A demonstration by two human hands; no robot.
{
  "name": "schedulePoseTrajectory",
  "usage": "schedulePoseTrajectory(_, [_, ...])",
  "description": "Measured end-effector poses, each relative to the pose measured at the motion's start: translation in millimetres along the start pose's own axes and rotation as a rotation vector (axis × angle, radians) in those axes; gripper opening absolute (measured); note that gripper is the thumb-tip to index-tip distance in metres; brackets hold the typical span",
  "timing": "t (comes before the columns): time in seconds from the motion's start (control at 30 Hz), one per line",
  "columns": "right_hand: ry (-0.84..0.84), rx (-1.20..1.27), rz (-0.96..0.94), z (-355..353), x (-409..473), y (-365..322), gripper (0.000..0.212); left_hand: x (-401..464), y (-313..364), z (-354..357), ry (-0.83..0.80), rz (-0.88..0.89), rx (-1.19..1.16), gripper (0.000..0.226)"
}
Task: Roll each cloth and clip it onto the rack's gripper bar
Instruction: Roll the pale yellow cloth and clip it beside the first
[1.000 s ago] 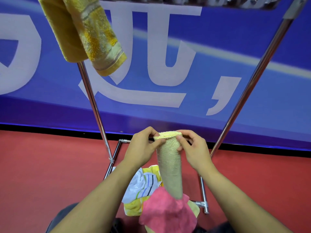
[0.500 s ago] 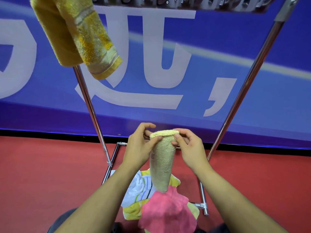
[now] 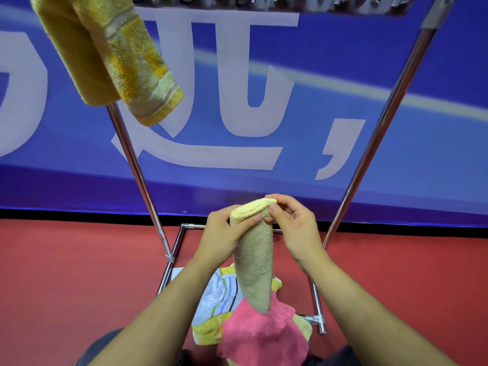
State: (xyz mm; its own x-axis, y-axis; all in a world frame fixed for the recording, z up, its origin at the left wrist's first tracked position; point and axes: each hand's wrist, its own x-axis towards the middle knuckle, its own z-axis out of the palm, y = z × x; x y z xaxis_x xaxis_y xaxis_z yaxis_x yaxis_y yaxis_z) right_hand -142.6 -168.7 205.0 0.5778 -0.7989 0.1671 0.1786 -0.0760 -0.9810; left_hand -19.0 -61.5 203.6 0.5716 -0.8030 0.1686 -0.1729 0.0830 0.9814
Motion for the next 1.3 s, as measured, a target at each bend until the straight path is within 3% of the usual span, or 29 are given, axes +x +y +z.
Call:
schedulePoseTrajectory(0.23, [-0.021, 0.036, -0.002, -2, 1, 2, 0.023, 2, 1, 5, 0.034, 0.037, 0.01, 0.006])
schedulePoseTrajectory(0.33, [-0.114, 0.085, 0.028, -7, 1, 6, 0.045, 2, 3, 1, 0.024, 0.041, -0.001, 0.005])
schedulePoseTrajectory(0.47, [-0.249, -0.027, 0.059, -9, 5, 11, 0.074, 1, 6, 0, -0.025, 0.006, -0.037, 0.007])
schedulePoseTrajectory(0.6, [-0.294, 0.02, 0.15, -11, 9, 16, 0.047, 1, 10, 2, -0.03, 0.029, -0.04, 0.006])
schedulePoseTrajectory(0.73, [-0.284, -0.08, 0.194, -9, 5, 43, 0.025, 5, 16, 0, -0.009, 0.056, -0.016, 0.006])
schedulePoseTrajectory(0.97, [-0.243, -0.057, 0.353, -10, -7, 91, 0.022, 16, 28, -7, 0.067, 0.067, -0.067, 0.003])
schedulePoseTrajectory(1.23, [-0.376, -0.177, 0.535, -10, -22, 142, 0.043, 30, 39, -23, 0.187, 0.096, -0.147, 0.006])
schedulePoseTrajectory(1.3, [-0.421, -0.224, 0.556, -14, -26, 150, 0.039, 31, 39, -26, 0.204, 0.091, -0.147, 0.006])
